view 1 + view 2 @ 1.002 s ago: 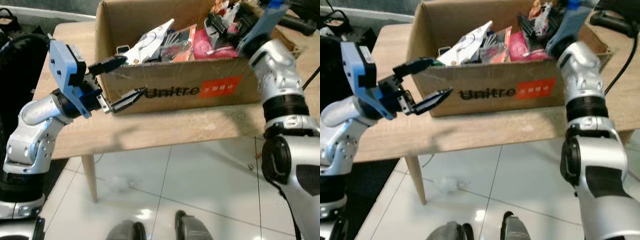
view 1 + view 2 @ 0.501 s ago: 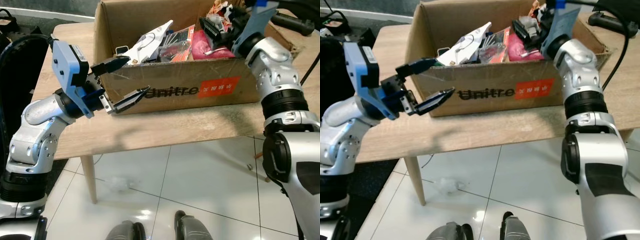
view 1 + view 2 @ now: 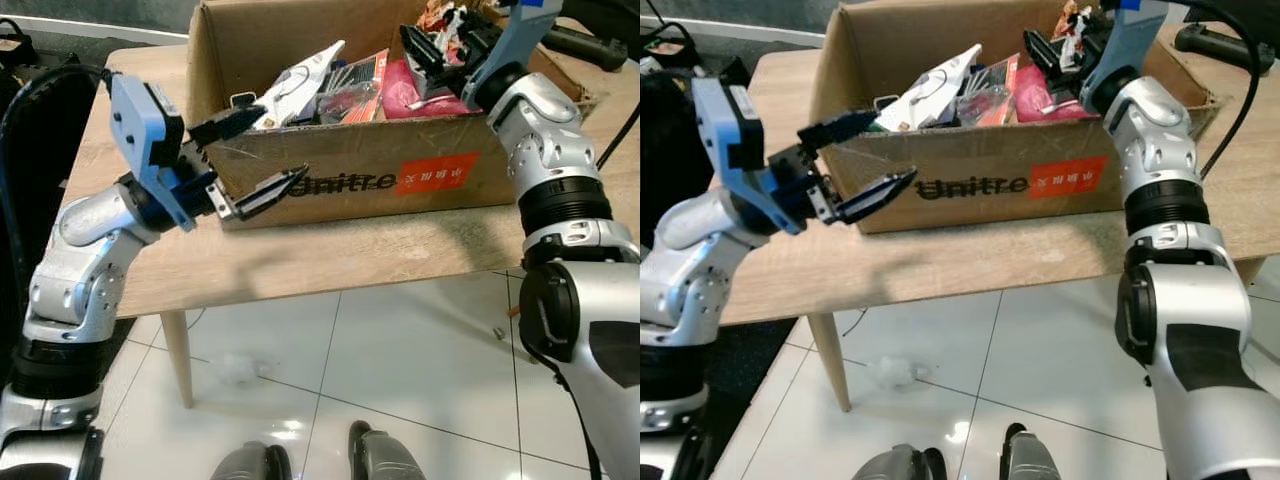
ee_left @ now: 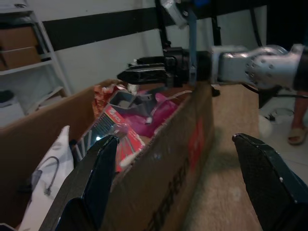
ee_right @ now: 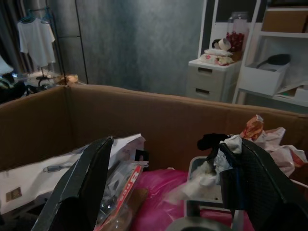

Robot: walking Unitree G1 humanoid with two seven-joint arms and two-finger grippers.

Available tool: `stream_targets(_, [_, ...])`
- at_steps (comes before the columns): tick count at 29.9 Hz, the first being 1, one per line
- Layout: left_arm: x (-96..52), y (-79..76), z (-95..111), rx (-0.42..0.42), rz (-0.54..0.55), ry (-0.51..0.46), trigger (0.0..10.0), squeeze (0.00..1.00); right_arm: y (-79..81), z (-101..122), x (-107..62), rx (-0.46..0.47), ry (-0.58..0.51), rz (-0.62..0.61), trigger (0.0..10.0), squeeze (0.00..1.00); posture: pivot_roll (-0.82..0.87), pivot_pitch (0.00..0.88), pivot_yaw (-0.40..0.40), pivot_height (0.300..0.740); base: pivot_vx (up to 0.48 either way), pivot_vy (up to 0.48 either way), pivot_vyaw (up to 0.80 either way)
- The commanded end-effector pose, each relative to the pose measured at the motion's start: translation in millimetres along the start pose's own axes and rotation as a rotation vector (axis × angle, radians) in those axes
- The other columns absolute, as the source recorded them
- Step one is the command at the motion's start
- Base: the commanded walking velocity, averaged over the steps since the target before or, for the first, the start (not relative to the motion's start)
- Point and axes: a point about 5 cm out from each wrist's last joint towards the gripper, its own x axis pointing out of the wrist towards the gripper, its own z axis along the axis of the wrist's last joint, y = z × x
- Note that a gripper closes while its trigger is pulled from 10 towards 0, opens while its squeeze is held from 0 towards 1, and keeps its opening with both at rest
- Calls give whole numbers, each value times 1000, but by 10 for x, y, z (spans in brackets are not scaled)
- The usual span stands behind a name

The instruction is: Picking trash to rubbish bin

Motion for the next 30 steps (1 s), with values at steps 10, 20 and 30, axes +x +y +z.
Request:
stream_targets(10, [151, -17, 16, -36, 56, -99, 10000, 0, 194, 123, -21, 47, -123, 158, 10000, 0, -49, 144, 29, 740, 0, 0, -640])
stream_targets(20, [235, 61, 37, -47, 146, -143, 10000, 0, 250, 216, -59, 15, -162, 216, 10000, 0, -55, 124, 26, 740, 0, 0, -720])
stream_targets(30, [312, 74, 8, -48, 202, -143, 10000, 0, 210, 229, -113, 2, -168, 229, 10000, 0, -50, 119, 27, 740, 0, 0, 0])
